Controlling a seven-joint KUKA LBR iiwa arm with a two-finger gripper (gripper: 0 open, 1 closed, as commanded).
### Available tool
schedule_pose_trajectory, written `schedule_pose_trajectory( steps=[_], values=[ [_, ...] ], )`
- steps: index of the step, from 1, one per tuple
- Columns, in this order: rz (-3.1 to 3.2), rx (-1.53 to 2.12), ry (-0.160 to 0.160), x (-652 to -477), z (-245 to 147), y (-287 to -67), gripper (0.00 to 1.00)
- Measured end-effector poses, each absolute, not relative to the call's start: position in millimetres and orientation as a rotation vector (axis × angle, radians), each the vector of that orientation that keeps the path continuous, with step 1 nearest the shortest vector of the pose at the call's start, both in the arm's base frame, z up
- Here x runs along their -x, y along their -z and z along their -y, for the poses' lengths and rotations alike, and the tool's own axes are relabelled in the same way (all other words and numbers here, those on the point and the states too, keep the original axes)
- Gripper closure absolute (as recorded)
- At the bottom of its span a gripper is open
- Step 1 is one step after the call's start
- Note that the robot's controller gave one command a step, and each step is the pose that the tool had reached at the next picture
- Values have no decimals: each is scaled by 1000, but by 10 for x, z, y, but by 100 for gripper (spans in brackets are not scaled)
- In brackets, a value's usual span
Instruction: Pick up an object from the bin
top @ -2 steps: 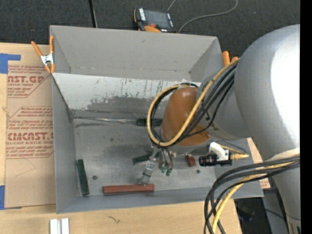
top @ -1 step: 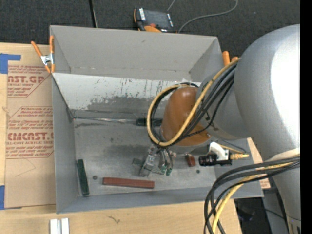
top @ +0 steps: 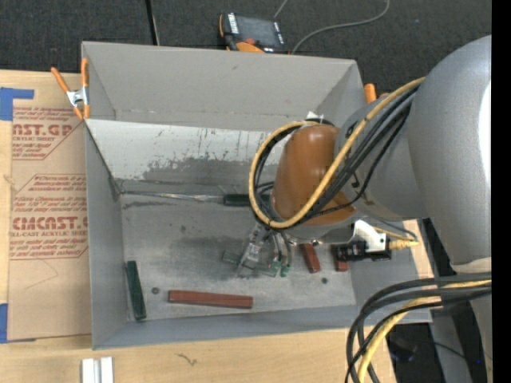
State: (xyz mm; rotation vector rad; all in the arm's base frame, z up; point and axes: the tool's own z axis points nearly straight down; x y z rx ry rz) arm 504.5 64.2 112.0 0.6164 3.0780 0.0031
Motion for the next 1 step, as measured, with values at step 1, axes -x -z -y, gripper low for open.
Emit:
schedule_pose_trajectory(
  steps=[1],
  values=[
    [-3080,-616,-2,-5045,-650,-1280,100]
  ],
)
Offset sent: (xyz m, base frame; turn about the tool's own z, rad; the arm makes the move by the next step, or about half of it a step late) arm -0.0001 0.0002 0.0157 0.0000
